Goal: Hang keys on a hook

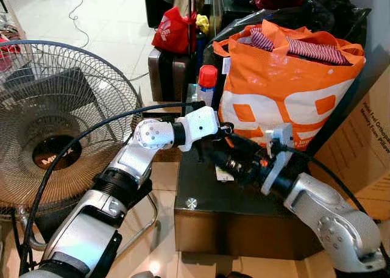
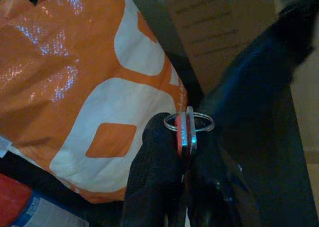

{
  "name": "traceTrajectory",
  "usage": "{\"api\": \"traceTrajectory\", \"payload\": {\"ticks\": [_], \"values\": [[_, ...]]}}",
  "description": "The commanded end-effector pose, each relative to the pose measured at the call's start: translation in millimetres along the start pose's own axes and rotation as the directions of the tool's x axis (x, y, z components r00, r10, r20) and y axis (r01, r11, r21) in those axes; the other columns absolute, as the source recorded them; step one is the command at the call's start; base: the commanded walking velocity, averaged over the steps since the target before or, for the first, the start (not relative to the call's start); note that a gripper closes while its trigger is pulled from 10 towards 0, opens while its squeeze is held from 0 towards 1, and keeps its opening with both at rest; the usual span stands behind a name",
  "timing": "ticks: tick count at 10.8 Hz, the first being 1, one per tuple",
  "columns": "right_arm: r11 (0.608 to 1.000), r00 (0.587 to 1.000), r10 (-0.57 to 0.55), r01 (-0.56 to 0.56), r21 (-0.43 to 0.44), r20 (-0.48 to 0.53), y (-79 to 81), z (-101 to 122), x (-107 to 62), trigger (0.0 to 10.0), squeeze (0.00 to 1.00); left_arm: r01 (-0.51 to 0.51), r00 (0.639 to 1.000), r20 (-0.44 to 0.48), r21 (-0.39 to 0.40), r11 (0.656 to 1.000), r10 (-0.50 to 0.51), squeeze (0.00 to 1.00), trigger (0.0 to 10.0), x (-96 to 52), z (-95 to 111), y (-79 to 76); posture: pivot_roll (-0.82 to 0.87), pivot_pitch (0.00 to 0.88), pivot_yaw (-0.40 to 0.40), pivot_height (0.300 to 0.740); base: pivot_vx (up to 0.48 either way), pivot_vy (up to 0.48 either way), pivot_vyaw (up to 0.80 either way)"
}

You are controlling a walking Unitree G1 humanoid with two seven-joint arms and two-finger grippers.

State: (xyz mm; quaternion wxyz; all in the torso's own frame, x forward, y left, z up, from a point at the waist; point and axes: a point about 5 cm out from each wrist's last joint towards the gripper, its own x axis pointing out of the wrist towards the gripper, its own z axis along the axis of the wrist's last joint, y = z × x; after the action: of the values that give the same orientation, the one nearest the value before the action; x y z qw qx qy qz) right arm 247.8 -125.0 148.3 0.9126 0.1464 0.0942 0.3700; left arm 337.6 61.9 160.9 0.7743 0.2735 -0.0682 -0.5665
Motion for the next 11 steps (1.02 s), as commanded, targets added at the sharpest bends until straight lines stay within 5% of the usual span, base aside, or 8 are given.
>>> {"api": "traceTrajectory", "payload": {"ticks": [1,3,11], "values": [[0.998,0.999,-0.051,0.052,-0.02,0.011,-7.1,6,0.0,10.0,0.0,0.006,1.0,0.024,0.018,1.0,-0.007,0.0,0.0,1.4,7,4.0,-0.12,0.0,-0.042,0.74,0.0,0.0,0.0],[0.992,0.993,-0.12,0.12,-0.024,0.004,-15.7,4,0.7,10.0,0.0,0.018,0.999,0.034,0.016,1.0,-0.018,0.0,0.0,2.5,7,2.0,-0.12,0.0,-0.043,0.74,0.0,0.0,0.0],[0.993,0.991,0.121,-0.122,0.01,0.058,13.2,17,-6.2,10.0,0.0,-0.005,1.0,-0.016,0.013,1.0,0.005,0.0,0.0,0.5,-2,4.3,-0.12,0.0,-0.044,0.74,0.0,0.0,0.0]]}}
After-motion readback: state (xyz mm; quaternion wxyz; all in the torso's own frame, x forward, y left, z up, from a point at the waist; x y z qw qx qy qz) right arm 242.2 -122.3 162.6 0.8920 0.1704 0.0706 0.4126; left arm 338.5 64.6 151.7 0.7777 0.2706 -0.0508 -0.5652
